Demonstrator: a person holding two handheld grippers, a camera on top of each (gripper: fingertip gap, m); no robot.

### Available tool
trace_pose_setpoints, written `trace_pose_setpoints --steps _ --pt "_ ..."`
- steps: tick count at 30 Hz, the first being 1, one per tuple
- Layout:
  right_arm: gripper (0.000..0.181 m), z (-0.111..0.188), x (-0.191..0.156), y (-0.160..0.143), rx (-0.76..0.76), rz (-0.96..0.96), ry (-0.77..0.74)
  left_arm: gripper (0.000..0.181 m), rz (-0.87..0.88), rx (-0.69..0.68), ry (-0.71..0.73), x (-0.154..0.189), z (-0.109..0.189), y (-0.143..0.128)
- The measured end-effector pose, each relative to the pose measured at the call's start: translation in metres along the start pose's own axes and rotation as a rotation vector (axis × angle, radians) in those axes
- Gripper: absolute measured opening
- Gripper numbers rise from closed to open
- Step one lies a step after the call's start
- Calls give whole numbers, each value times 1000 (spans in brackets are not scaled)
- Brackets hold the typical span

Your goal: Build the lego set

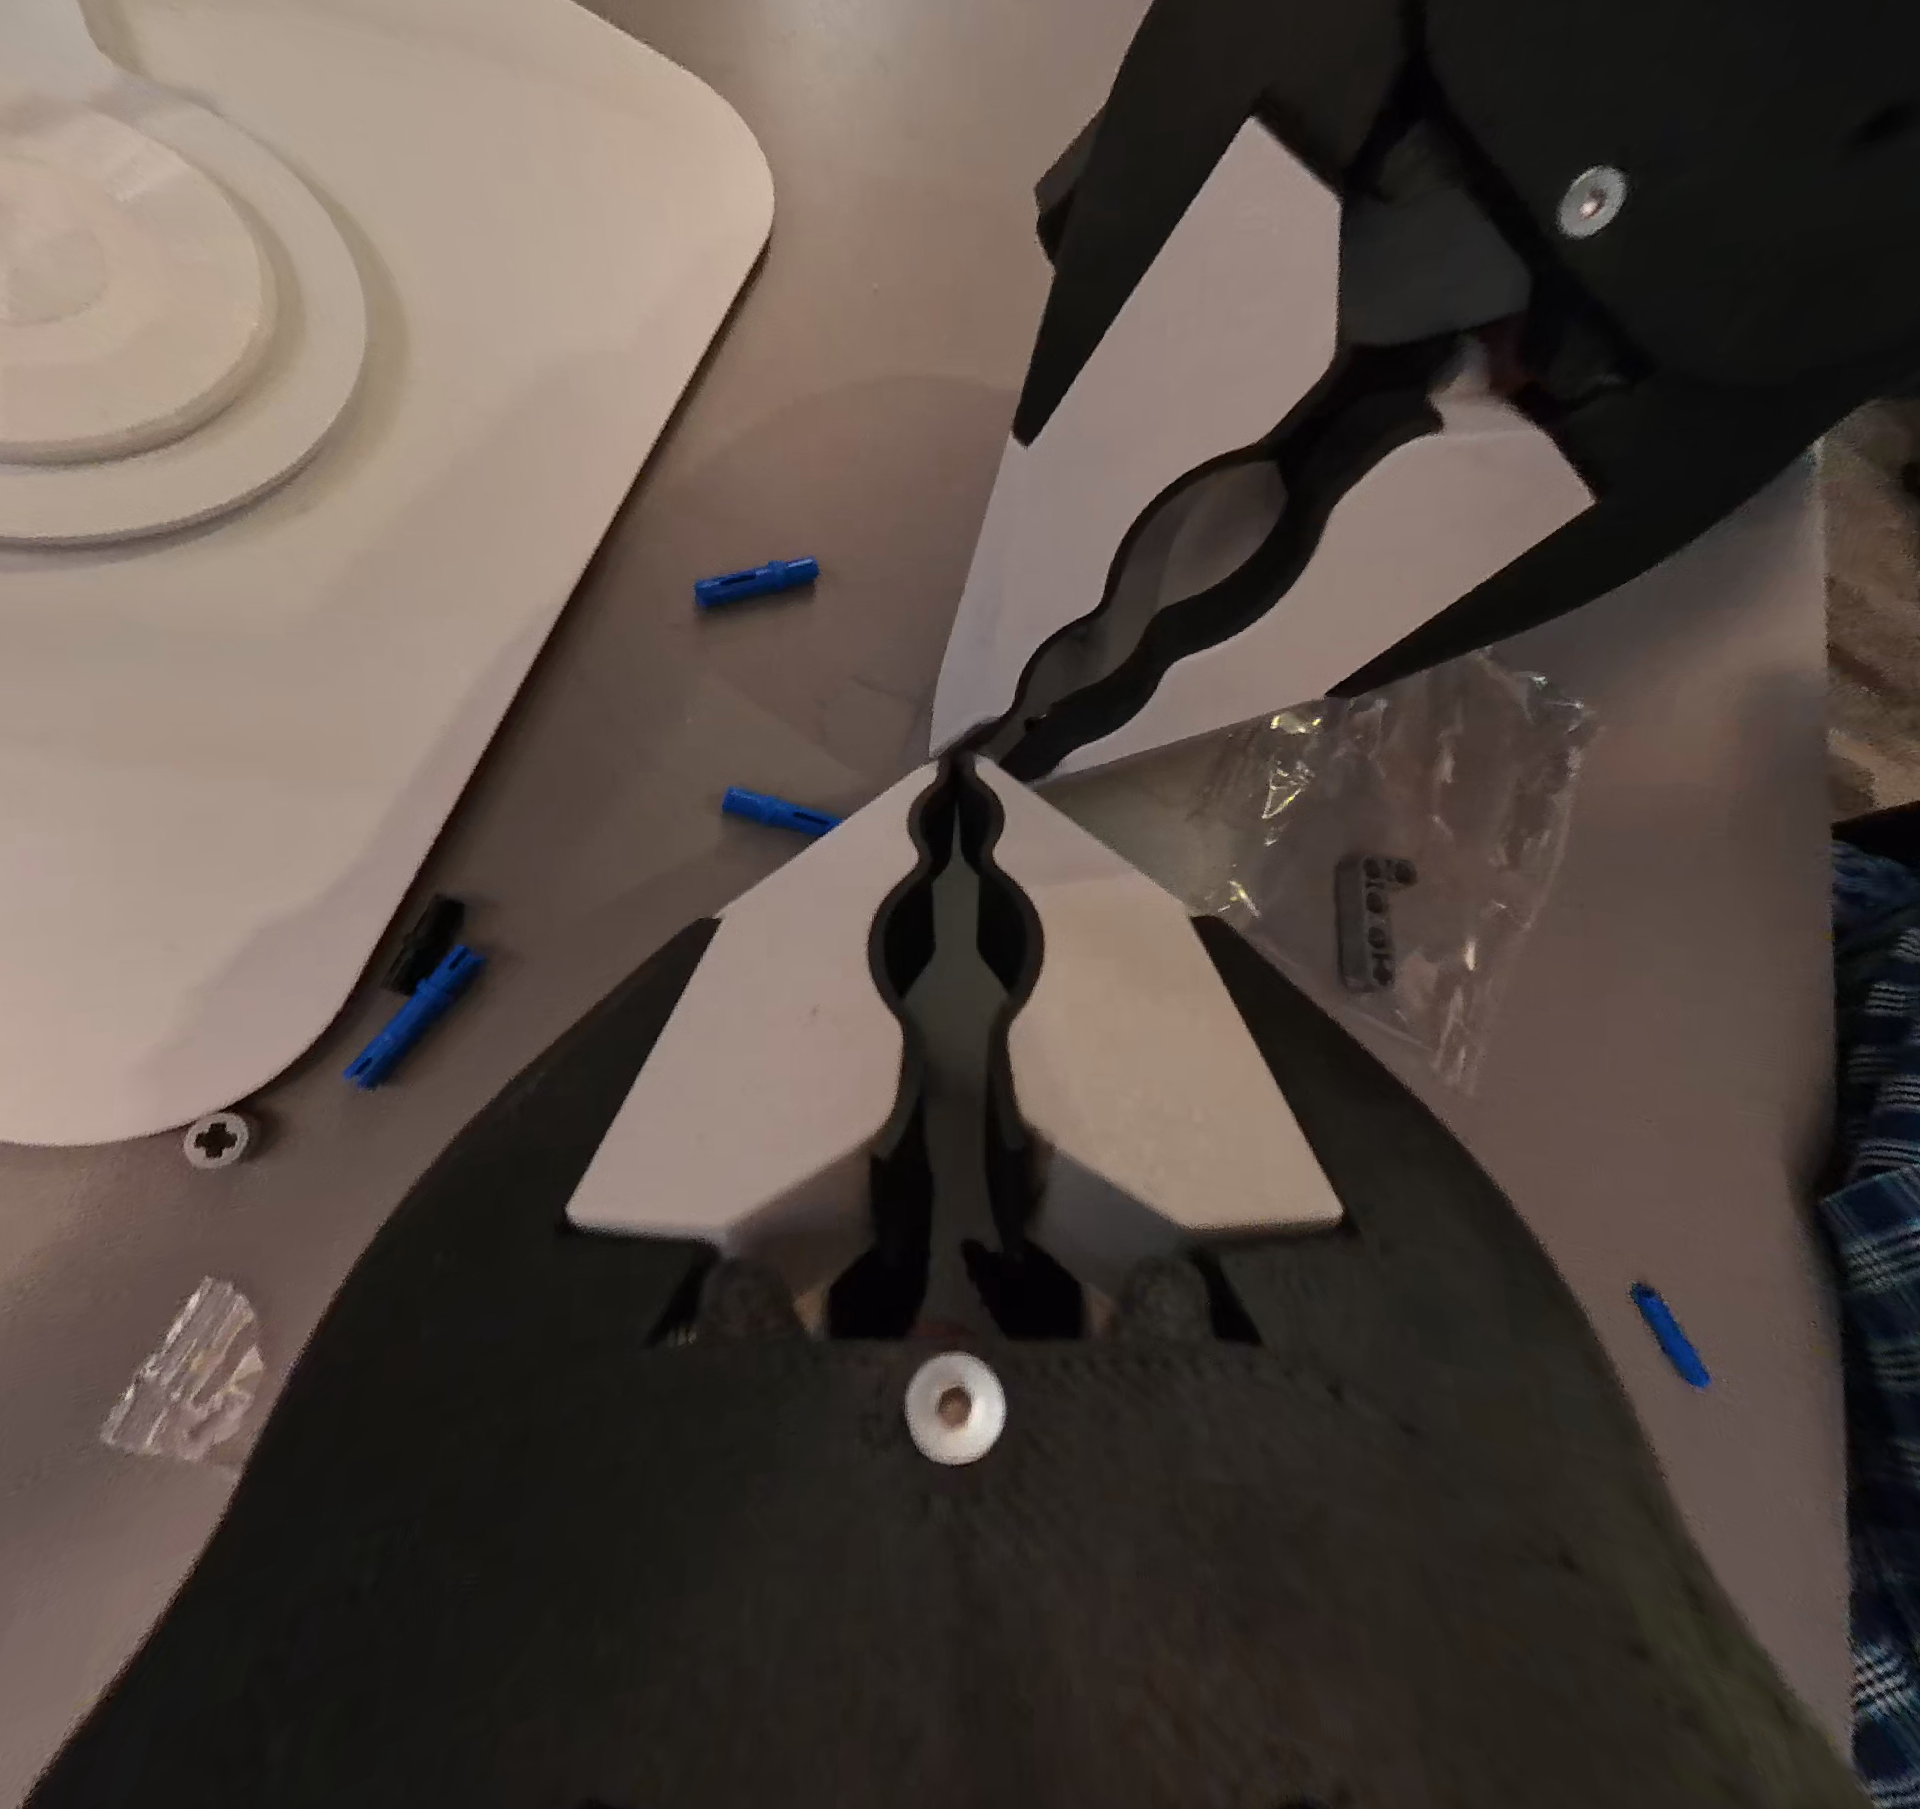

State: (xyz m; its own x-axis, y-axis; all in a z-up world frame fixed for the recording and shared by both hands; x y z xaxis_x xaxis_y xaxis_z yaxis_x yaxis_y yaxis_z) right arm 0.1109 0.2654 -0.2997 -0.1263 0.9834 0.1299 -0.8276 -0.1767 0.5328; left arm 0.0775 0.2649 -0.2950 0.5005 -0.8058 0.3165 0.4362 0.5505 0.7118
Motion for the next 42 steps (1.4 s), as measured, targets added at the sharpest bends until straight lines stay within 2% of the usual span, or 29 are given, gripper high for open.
trace_pose_setpoints --steps 1,9,13,29,42 --pt "6 0 0 0 1 0 0 0 -12 -10 0 0 -1 -1" --pt "6 0 0 -1 18 -10 -2 0 -52 -27 -7 3 -4 -2" --pt "6 0 0 -1 30 -16 -13 0 -129 -68 28 5 -4 -1" --pt "6 0 -3 -3 95 -30 -80 0 -235 -111 123 7 -5 -4" --pt "6 4 -3 -4 119 -51 -34 0 -244 -146 156 0 -7 -6"
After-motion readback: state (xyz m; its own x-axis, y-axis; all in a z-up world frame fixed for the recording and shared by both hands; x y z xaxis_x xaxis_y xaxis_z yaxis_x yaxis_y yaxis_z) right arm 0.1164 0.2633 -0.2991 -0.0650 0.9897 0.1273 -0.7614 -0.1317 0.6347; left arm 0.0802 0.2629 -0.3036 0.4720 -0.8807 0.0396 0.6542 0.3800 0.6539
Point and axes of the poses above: each gripper's, where its closed fingertips meet, z back along the fingers, y out of its top, x = y × z across the jaws, the point moved 3 cm from there along z, back along the fingers, and after that the axes turned 3 degrees about x, right-handed, at the moved point
